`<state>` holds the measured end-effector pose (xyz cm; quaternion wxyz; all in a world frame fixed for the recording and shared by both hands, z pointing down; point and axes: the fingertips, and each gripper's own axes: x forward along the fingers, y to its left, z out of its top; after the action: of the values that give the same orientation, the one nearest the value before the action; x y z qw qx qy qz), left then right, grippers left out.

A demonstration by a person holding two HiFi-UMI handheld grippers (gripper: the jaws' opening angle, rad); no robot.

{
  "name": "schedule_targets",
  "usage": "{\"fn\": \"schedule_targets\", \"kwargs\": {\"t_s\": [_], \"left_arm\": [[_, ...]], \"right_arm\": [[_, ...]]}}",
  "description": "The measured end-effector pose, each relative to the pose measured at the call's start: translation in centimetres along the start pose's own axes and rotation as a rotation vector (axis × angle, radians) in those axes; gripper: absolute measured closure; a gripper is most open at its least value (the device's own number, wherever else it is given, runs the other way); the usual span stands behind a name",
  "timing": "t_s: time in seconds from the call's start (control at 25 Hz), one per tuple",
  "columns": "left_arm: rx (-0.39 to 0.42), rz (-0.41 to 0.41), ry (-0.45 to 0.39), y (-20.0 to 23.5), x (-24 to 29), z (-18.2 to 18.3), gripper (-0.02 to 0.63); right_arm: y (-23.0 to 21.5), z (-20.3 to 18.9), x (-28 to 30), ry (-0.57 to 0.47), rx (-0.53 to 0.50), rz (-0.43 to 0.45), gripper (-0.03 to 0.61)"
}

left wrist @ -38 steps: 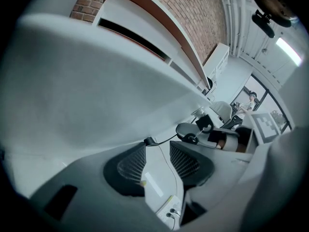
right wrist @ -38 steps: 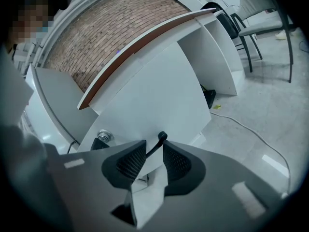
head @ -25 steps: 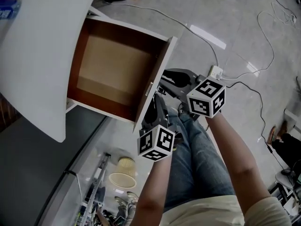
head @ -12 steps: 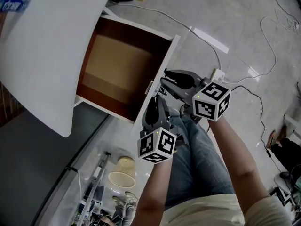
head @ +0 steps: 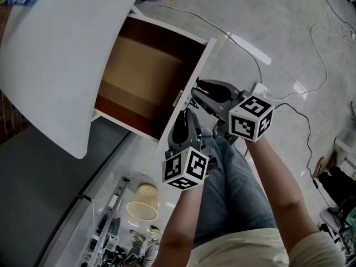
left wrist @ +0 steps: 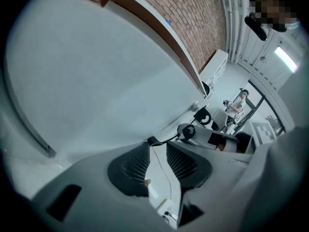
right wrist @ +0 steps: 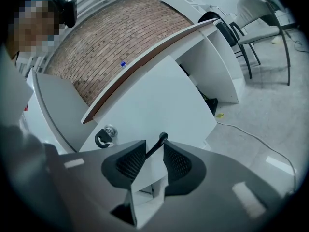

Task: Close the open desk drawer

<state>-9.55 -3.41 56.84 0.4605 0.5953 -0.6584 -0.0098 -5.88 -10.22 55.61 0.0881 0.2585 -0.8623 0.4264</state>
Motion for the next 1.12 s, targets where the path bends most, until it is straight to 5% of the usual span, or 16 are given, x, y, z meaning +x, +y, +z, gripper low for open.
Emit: {"fn": "schedule_targets", "kwargs": {"t_s": [1.12], "left_arm": [[0.007,0.018,-0.048,2.7,1.6,4.9,0.505]], "right_arm": [[1.2,2.2,5.2,0.01,-0.028,0.031,0.463]]}}
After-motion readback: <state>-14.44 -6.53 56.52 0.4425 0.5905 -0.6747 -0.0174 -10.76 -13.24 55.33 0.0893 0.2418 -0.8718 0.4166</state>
